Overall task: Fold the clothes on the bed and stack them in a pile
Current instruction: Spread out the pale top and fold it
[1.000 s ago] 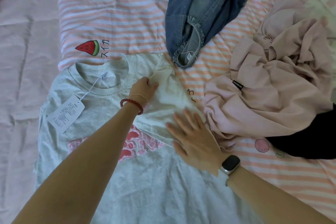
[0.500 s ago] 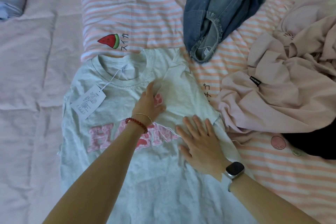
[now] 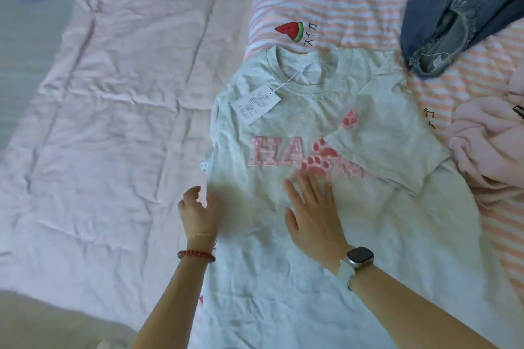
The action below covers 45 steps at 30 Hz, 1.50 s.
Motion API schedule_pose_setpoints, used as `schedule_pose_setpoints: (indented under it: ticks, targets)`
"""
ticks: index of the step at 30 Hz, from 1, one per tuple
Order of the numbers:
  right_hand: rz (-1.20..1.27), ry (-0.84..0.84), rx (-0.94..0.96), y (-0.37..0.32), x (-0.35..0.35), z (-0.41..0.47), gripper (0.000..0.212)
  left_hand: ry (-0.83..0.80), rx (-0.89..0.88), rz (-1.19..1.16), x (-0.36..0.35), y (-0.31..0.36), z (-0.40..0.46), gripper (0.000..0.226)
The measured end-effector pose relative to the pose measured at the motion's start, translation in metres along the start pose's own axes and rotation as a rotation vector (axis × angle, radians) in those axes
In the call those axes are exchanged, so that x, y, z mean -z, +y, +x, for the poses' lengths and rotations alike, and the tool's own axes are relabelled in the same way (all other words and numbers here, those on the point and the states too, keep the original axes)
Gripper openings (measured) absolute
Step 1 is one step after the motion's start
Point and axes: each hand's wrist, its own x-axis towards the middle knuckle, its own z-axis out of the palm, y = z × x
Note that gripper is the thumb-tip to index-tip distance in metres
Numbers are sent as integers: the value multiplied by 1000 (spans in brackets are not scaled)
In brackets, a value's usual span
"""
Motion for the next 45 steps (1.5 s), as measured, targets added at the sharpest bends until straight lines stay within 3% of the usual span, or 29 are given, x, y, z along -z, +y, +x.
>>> schedule_pose_setpoints:
  ticks: [1,3,6,8,10,13,15,17,20,23,26,28,31,34,36,37,39,41,43,45]
  targets:
    - [-1,-3,4,-13,-5,-1,55,-82,169,-98,5,-6,12,17]
    - [2,0,-19,-35,-16,3,55,-282,470,-294,12,-7,33,27]
    - [60,30,-121,-62,-29,17,56,-548,662,-534,12,-2,65,45]
    - [90,71,-206,-74,-35,24,56,-650,700,-728,9,7,87,49]
    - [90,86,-258,-83,-38,26,55,-666,687,-762,11,20,106,41]
    - [93,67,-286,-84,-36,26,54,-637,486,-577,19,37,121,22]
    - [124,69,-313,-87,-31,27,52,-580,369,-713,30,40,132,6]
    - [149,97,-337,-90,-24,31,49,-487,330,-881,43,39,144,11]
    - [174,131,-355,-98,-20,37,47,-455,316,-640,53,25,143,13]
    - [182,138,-362,-102,-23,40,48,-639,510,-325,50,-6,122,33]
    - [198,152,-348,-100,-30,37,49,-856,708,-559,42,-20,108,35]
    - [213,167,-333,-99,-32,35,49,-797,745,-745,34,-15,105,21]
    - [248,173,-328,-97,-33,34,49,-486,612,-905,24,4,106,10]
    - [279,171,-319,-95,-32,33,49,-199,175,-886,39,28,117,14]
    - [318,170,-318,-93,-30,33,48,-177,-57,-896,53,39,121,23]
    - [333,170,-317,-92,-30,32,48,-213,-72,-920,58,41,120,26]
    - [353,178,-312,-91,-29,32,47,-334,136,-1015,61,41,115,27]
    - [367,194,-312,-91,-30,32,47,-413,528,-1066,56,33,115,17]
    - [373,216,-311,-92,-32,32,46,-503,838,-1047,51,26,121,33]
    - [381,236,-308,-92,-34,33,46,-625,933,-959,46,23,126,47]
